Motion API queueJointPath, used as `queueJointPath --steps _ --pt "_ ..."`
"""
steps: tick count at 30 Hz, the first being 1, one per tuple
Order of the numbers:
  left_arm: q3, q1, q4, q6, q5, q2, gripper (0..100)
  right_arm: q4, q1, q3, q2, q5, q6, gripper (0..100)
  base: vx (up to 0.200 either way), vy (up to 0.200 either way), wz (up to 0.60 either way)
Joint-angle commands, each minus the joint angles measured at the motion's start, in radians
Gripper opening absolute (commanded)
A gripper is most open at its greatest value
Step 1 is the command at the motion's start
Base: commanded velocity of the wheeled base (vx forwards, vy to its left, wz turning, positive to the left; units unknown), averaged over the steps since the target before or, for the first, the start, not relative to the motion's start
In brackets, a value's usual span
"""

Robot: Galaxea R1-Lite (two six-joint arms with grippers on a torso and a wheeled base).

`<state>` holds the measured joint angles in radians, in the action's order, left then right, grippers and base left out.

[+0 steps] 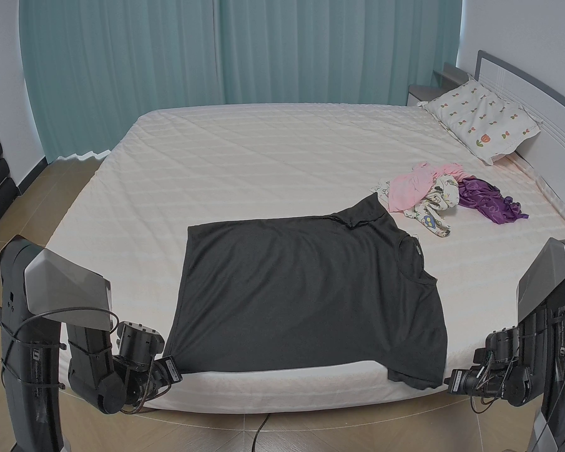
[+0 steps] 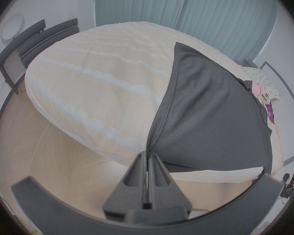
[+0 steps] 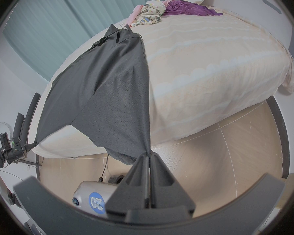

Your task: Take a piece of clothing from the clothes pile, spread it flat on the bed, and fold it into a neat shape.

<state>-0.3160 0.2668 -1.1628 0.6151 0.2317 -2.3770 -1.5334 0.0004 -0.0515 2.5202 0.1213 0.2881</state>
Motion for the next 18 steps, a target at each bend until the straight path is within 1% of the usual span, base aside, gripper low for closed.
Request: queueJointPath --steps 1,5,8,12,14,15,18 --pt "0.003 0.002 -0.005 0.0 0.0 -0.004 100 -0.004 0.004 -0.01 0.014 0.0 0.0 100 0.0 0.0 0.0" --pt "-0.002 0.0 -0.006 0.002 -0.003 -0.004 100 -0.031 0.0 -0.008 0.012 0.001 0.002 100 0.0 0.0 0.0" --pt "0.001 -0.006 -0.008 0.005 -0.029 0.012 100 -0.031 -0.033 -0.011 -0.043 0.003 0.013 100 0.0 0.0 0.0" --pt "0.003 -0.04 -0.012 0.014 -0.058 0.102 100 -0.03 -0.073 -0.028 -0.153 0.021 0.02 100 0.0 0.0 0.0" --pt "0.003 -0.049 -0.012 0.02 -0.072 0.131 100 -0.03 -0.074 -0.041 -0.182 0.021 0.033 100 0.0 0.0 0.0" --pt "0.003 -0.057 -0.012 0.04 -0.1 0.167 100 -0.027 -0.065 -0.062 -0.215 0.02 0.065 100 0.0 0.0 0.0" --pt "-0.005 -0.057 -0.012 0.083 -0.13 0.183 100 -0.025 -0.039 -0.102 -0.235 0.014 0.086 100 0.0 0.0 0.0"
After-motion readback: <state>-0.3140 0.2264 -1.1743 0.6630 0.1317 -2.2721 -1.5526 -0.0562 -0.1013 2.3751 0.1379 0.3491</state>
